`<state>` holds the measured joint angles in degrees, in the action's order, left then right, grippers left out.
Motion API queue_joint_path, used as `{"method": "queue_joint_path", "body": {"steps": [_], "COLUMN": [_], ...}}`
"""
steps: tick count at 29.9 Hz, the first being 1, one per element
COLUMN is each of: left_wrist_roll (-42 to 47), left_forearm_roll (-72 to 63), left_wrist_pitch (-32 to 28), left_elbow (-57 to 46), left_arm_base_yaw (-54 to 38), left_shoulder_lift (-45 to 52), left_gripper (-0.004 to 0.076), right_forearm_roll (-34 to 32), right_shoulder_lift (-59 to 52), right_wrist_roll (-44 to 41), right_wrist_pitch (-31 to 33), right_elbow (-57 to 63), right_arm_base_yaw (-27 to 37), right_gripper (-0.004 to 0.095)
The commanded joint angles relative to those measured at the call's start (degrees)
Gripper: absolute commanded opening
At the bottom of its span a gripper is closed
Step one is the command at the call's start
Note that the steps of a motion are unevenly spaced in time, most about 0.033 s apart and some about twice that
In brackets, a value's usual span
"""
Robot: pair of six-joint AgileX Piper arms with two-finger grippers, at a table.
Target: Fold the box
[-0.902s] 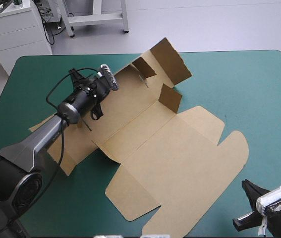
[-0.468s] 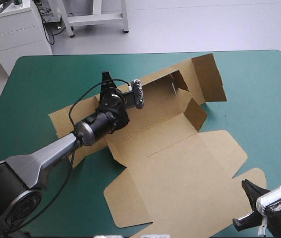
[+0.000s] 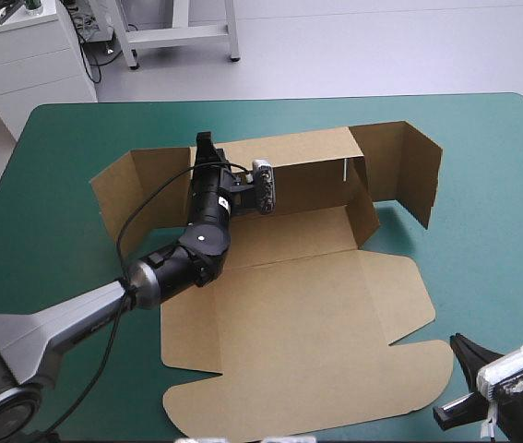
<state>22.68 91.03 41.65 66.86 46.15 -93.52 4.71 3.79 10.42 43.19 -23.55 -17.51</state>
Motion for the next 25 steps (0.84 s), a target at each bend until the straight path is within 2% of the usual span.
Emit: {"method": "queue_joint_path", "body": {"steps": [1, 7, 14, 25], "left_wrist_roll": [6.78, 8.79, 8.79, 7.21], "left_forearm_roll": [8.33, 11.64, 11.64, 11.64], "left_wrist_pitch": [-0.32, 0.1, -6.11, -3.95], "left_elbow": [-2.28, -8.76, -9.54, -9.54], "left_arm_base_yaw": [1.14, 2.03, 2.16, 2.16], "left_shoulder_lift": [5.43, 6.75, 6.75, 5.55], "left_gripper": [-0.0032, -0.0032, -0.0032, -0.0032], "right_forearm_roll": [0.23, 0.23, 0.23, 0.33], "right_shoulder_lift": [0.87, 0.87, 0.87, 0.87], "right_wrist_roll": [0.57, 0.57, 0.57, -0.78], "right_wrist_pitch": [-4.44, -4.44, -4.44, -4.33], "right_elbow": [-1.32, -1.32, -1.32, -1.32], "right_arm_base_yaw": [0.12, 0.12, 0.12, 0.12], "right_gripper": [-0.0023, -0.0023, -0.0023, -0.0021]}}
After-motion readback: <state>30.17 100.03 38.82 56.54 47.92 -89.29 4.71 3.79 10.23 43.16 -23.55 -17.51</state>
